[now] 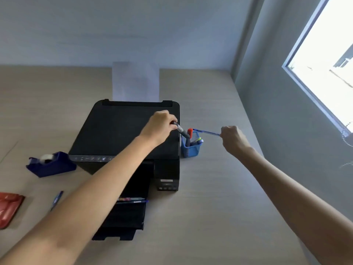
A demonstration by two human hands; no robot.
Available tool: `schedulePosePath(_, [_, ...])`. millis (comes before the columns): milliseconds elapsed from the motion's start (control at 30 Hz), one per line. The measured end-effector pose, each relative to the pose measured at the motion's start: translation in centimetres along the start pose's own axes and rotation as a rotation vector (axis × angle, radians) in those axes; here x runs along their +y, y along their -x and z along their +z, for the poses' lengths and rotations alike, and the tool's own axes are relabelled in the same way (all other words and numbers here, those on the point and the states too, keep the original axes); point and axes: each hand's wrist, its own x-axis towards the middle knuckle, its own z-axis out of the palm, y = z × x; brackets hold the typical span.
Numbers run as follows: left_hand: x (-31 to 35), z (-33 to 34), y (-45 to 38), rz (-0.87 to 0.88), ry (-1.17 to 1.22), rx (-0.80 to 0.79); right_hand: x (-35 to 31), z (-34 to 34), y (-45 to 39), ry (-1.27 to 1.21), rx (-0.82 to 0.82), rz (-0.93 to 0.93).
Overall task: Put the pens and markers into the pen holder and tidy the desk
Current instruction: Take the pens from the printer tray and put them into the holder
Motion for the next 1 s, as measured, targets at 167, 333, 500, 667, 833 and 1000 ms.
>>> schedulePosePath(167, [1.4,5.9,-4.0,-0.061,-0.252,-0.215,-1.1,-0.2,-2.8,0.069,-0.132,-0.036])
schedulePosePath(333, [0.9,9.0,-5.4,0.001,-0.534,-0.304,-1.9,0.8,-5.1,0.068,-0.122,-0.121])
schedulePosePath(500, [0.2,9.7,-5.0,0.046,-0.494,-0.338,-2.2,2.6,-5.9,0.001,-0.065,-0.150])
schedulePosePath(667, [-1.6,4.0,-0.4,0.048,-0.010,-0.118,-3.4,2.3,-2.4,-0.220,0.182,-0.242])
schedulePosePath(833, [-8.7,0.0,11.5,-0.081,0.118,-0.007,-7.5,5.0,8.0,-0.400,0.241,-0.665])
schedulePosePath(1000, [-15.3,4.9,21.8,-0.353,0.035,-0.302,-13.8,11.0,12.4,-0.407,-0.074,-0.720])
